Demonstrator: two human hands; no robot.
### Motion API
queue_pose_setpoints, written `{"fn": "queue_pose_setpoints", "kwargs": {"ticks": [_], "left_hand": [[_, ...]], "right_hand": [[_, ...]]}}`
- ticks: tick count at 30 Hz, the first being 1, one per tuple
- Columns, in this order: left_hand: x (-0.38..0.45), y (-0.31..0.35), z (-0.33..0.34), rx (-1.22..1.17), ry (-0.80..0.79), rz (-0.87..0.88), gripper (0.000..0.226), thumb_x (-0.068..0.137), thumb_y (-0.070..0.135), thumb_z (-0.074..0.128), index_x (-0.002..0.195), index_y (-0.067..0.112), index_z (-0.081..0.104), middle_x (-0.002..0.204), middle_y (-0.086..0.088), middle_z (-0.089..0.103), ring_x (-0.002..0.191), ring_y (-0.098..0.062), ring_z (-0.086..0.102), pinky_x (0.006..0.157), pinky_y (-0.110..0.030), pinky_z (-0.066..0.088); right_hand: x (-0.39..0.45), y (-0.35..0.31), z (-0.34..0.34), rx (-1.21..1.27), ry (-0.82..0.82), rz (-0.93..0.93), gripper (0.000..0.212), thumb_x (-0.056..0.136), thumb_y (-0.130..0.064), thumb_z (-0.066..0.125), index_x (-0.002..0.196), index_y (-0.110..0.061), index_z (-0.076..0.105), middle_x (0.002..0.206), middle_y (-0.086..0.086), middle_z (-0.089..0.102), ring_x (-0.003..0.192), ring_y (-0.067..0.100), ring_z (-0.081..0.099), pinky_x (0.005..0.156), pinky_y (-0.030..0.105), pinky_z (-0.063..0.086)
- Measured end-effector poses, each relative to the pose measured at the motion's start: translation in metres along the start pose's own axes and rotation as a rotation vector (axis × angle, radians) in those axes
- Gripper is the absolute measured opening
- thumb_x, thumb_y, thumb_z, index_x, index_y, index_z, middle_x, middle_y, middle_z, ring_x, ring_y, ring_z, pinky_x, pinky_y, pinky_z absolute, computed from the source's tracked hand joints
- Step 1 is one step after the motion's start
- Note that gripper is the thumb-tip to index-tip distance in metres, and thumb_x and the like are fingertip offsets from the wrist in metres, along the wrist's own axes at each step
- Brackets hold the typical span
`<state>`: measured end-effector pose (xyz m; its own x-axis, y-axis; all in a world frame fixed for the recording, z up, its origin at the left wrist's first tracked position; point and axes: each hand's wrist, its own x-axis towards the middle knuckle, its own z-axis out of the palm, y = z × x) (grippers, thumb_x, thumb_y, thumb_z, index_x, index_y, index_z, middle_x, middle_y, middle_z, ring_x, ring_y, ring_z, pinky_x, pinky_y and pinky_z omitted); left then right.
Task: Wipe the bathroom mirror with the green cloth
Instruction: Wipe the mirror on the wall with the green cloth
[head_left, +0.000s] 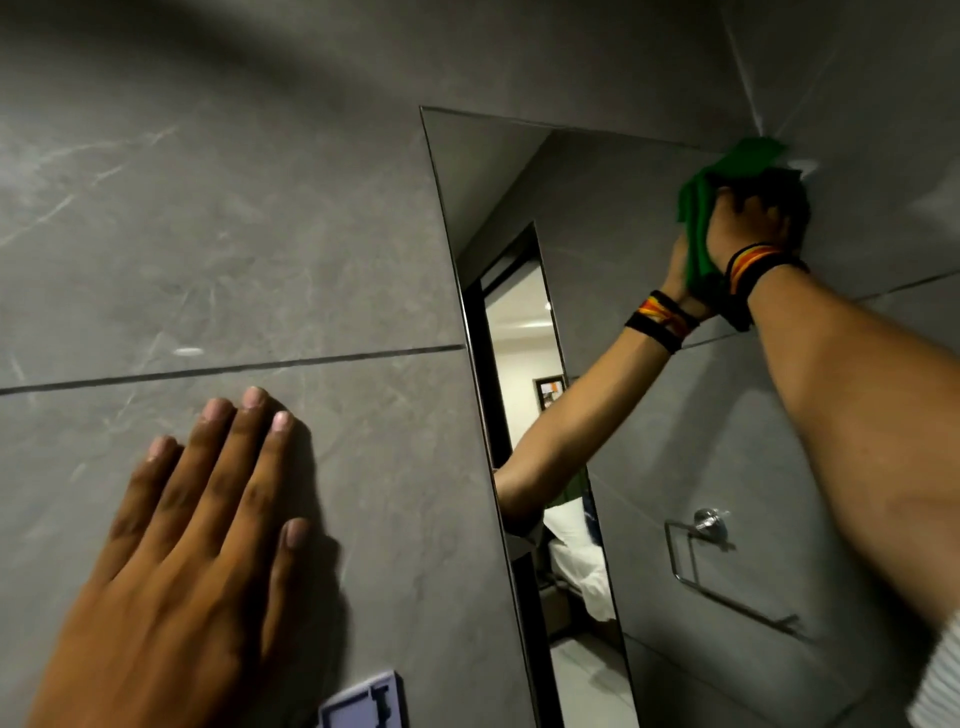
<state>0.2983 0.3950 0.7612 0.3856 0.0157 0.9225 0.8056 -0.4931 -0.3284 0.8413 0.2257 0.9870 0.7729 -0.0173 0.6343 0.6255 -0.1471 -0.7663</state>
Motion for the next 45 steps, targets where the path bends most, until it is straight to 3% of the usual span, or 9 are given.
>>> {"fn": "queue_pose_setpoints", "kwargs": {"ticks": [2,7,13,20,27,32,35,39,45], "left_hand": [[0.001,0.001,0.002,-0.034,-0.042,0.012,0.075,0.100,0.046,0.032,0.168,0.020,0.012,0.178,-0.008,0.003,0.164,-0.034,0.005,0.128,-0.063,0.017],[-0.005,0.002,0.001,-0.165,0.183,0.146,0.065,0.107,0.042,0.026,0.166,0.015,0.022,0.177,-0.010,0.010,0.163,-0.037,0.010,0.127,-0.065,0.015],[-0.003,0.010,-0.008,-0.182,0.108,0.127,0.066,0.108,0.039,0.024,0.168,0.016,0.011,0.178,-0.007,-0.001,0.164,-0.036,0.005,0.128,-0.064,0.012],[-0.006,0.026,-0.019,-0.234,0.063,0.117,0.065,0.110,0.041,0.016,0.167,0.011,0.011,0.177,-0.003,-0.012,0.164,-0.034,0.000,0.130,-0.061,0.009],[-0.005,0.027,-0.018,-0.263,0.050,0.126,0.067,0.109,0.043,0.014,0.167,0.010,0.007,0.178,-0.010,-0.006,0.164,-0.029,-0.007,0.131,-0.061,0.006],[-0.009,0.033,-0.007,-0.167,0.072,0.028,0.072,0.106,0.047,0.016,0.168,0.016,-0.002,0.178,-0.005,-0.009,0.164,-0.025,-0.007,0.133,-0.051,0.000],[-0.006,0.032,-0.008,-0.133,0.084,0.046,0.072,0.105,0.047,0.017,0.168,0.015,-0.001,0.178,-0.005,-0.008,0.165,-0.025,-0.005,0.133,-0.044,-0.006],[-0.008,0.039,-0.025,-0.140,0.073,0.054,0.071,0.107,0.044,0.017,0.167,0.011,0.001,0.178,-0.010,-0.006,0.164,-0.026,-0.006,0.133,-0.045,-0.005],[-0.009,0.048,-0.052,-0.128,0.043,0.057,0.069,0.107,0.036,0.024,0.166,0.002,0.009,0.176,-0.019,0.003,0.164,-0.031,0.000,0.133,-0.045,-0.005]], "right_hand": [[-0.014,0.011,0.001,0.013,-0.001,0.036,0.063,0.101,-0.046,0.012,0.155,-0.014,0.022,0.165,0.013,0.016,0.151,0.034,0.011,0.123,0.051,0.003],[-0.077,0.071,0.007,0.136,0.043,0.147,0.069,0.099,-0.053,0.020,0.154,-0.013,0.023,0.165,0.013,0.015,0.152,0.031,0.010,0.123,0.049,0.004],[-0.183,0.167,0.023,0.170,0.040,0.263,0.070,0.094,-0.058,0.025,0.149,-0.016,0.036,0.164,0.017,0.014,0.152,0.033,0.007,0.123,0.047,0.000],[-0.310,0.279,0.032,0.204,-0.031,0.477,0.064,0.099,-0.056,0.028,0.152,-0.020,0.031,0.161,0.020,0.020,0.145,0.039,0.025,0.121,0.050,0.018],[-0.317,0.288,0.031,0.212,-0.031,0.541,0.064,0.101,-0.054,0.027,0.155,-0.021,0.021,0.161,0.020,0.018,0.145,0.039,0.024,0.122,0.049,0.016],[-0.347,0.268,0.034,0.282,-0.032,0.465,0.064,0.097,-0.055,0.033,0.152,-0.023,0.028,0.157,0.014,0.026,0.142,0.037,0.033,0.119,0.047,0.026],[-0.401,0.239,0.040,0.269,-0.003,0.327,0.073,0.091,-0.053,0.036,0.148,-0.007,0.039,0.157,0.022,0.030,0.144,0.038,0.031,0.121,0.047,0.023],[-0.498,0.202,0.048,0.301,-0.032,-0.026,0.086,0.088,-0.050,0.045,0.158,-0.019,0.007,0.167,0.000,0.008,0.153,0.016,0.008,0.125,0.031,0.005],[-0.538,0.184,0.050,0.257,-0.057,-0.170,0.087,0.088,-0.045,0.053,0.156,-0.035,0.000,0.167,-0.007,0.003,0.154,0.021,0.007,0.122,0.056,0.014]]}}
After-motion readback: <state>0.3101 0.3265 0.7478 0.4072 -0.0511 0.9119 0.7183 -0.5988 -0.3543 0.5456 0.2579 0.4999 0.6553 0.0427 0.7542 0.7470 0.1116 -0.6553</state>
